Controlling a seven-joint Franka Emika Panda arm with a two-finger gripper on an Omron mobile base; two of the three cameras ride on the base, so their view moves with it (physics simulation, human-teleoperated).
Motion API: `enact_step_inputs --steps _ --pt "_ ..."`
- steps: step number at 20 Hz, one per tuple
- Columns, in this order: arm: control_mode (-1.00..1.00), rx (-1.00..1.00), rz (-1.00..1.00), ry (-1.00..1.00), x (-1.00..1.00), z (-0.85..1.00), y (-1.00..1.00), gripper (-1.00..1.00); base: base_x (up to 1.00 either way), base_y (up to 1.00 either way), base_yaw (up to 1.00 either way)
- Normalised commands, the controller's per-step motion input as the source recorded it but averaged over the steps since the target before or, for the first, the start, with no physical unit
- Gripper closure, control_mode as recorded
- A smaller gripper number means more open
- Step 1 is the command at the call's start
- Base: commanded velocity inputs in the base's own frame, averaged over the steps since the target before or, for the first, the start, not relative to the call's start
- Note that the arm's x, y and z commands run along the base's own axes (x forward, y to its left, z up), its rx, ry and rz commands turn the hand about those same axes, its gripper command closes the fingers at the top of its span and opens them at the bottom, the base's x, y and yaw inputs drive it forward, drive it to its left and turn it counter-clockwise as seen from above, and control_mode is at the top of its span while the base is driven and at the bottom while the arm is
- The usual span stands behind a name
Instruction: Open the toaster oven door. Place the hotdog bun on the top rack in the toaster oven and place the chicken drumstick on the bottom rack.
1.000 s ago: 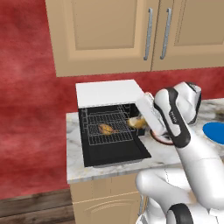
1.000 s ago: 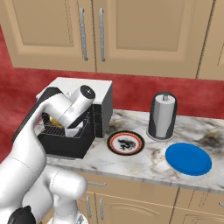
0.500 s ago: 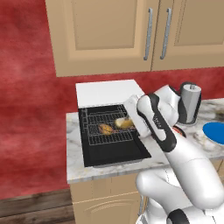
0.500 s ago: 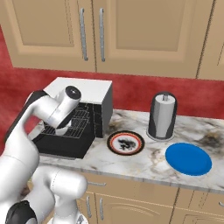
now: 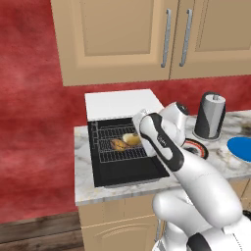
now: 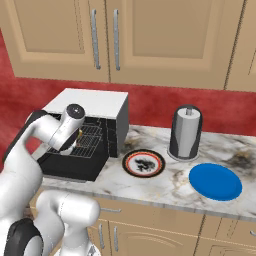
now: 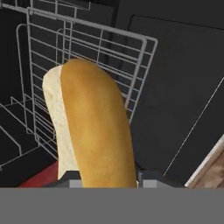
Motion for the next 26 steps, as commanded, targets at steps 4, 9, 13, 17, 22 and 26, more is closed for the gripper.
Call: enact_step_inputs --steps 4,9,13,17,22,26 --pt "-1.0 0.0 -0.12 0.0 0.26 0.0 0.07 1.0 0.0 0.0 0.0" --pt "-1.0 0.0 -0.12 0.0 0.36 -0.12 0.11 1.0 0.0 0.0 0.0" --pt "-1.0 0.0 -0.09 0.0 0.27 -0.35 0.14 1.0 0.0 0.0 0.0" --pt "-1.0 -0.01 -0.06 0.0 0.12 -0.38 0.13 1.0 0.0 0.0 0.0" --pt "-1.0 0.0 -0.04 0.0 0.02 -0.2 0.17 1.0 0.0 0.0 0.0" --pt "-1.0 0.0 -0.04 -0.03 0.0 0.0 0.17 1.0 0.0 0.0 0.0"
